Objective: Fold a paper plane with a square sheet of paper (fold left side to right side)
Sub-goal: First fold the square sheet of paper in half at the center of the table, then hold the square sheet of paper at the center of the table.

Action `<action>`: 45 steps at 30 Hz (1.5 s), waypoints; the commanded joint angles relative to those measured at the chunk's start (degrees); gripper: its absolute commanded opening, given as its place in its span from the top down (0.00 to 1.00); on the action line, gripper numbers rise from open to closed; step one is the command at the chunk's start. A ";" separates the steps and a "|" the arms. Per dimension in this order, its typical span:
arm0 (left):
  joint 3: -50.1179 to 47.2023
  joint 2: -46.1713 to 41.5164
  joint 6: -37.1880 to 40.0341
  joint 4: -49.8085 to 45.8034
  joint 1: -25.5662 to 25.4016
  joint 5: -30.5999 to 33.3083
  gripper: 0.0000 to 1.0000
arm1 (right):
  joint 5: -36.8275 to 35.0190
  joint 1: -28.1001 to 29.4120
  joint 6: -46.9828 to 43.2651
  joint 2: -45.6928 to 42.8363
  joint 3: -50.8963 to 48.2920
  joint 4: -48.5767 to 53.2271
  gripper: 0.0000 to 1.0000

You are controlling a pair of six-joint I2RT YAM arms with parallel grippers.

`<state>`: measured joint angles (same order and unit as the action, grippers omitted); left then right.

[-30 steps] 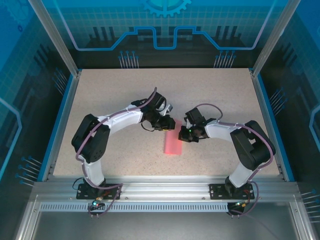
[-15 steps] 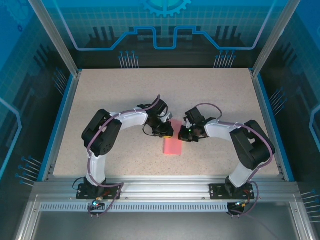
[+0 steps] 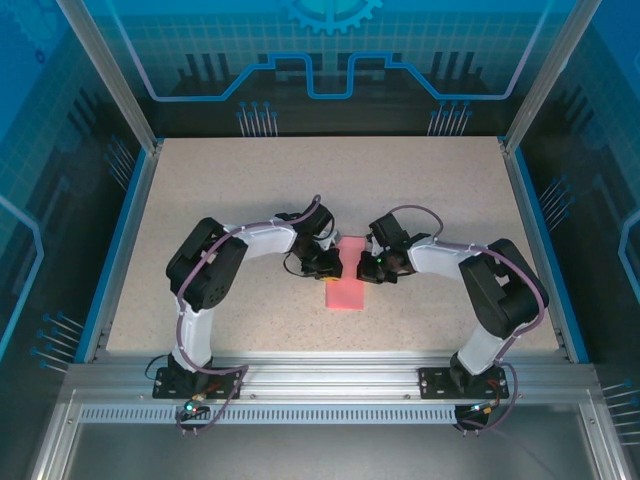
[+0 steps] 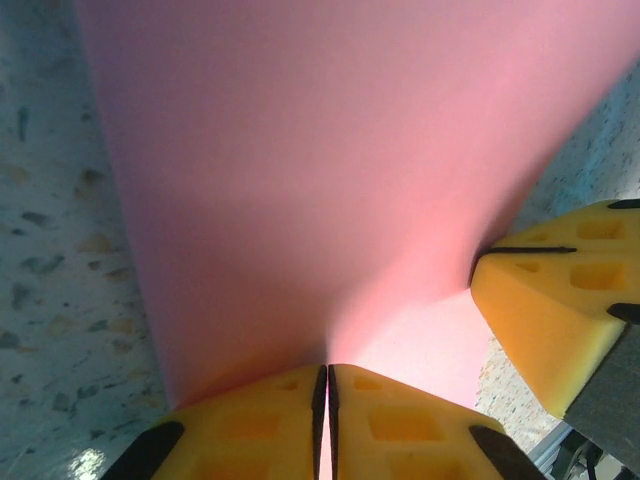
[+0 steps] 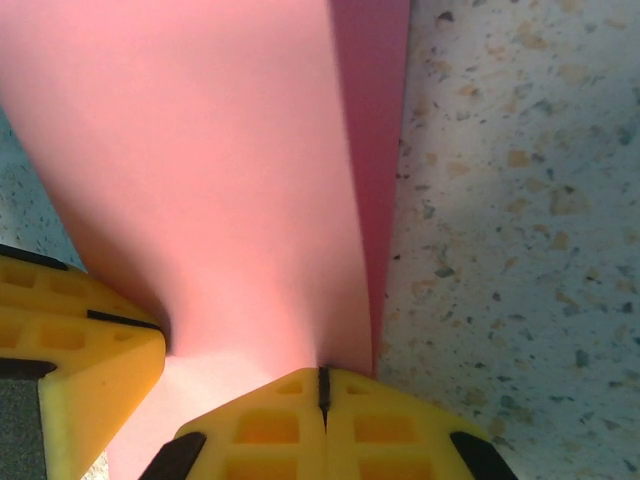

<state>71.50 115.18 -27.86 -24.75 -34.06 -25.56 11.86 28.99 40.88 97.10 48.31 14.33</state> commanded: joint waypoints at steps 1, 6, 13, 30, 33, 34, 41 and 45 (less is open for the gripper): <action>-2.03 0.43 1.81 -1.53 1.11 1.83 0.87 | -2.72 0.90 -1.08 3.53 -1.21 5.93 0.98; -3.47 -0.85 1.99 -1.35 2.31 1.92 0.86 | -2.80 0.83 -1.07 4.27 -1.17 6.43 0.98; -6.13 -2.84 2.48 -1.05 4.59 2.18 0.83 | -3.11 0.78 -0.99 4.77 -1.47 6.68 0.98; -8.41 -9.43 1.38 7.10 5.07 -6.17 0.85 | -2.43 0.71 -1.33 3.85 -1.73 5.64 0.98; -7.30 -7.11 -0.46 9.54 3.21 -7.91 0.85 | -2.21 0.80 -1.37 3.77 -1.67 5.65 0.98; -6.67 -6.09 -0.81 9.59 2.57 -7.63 0.85 | -2.19 0.80 -1.42 3.72 -1.71 5.63 0.98; -5.76 -2.57 -1.88 9.54 1.15 -6.11 0.84 | -1.84 0.89 -1.69 3.31 -1.82 5.45 0.98; -6.22 -2.03 -1.51 8.00 1.17 -5.09 0.84 | -1.34 0.98 -1.69 3.05 -1.97 4.61 0.98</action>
<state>64.62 112.51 -28.58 -15.55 -32.91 -30.50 12.69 28.99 40.18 97.95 49.12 14.52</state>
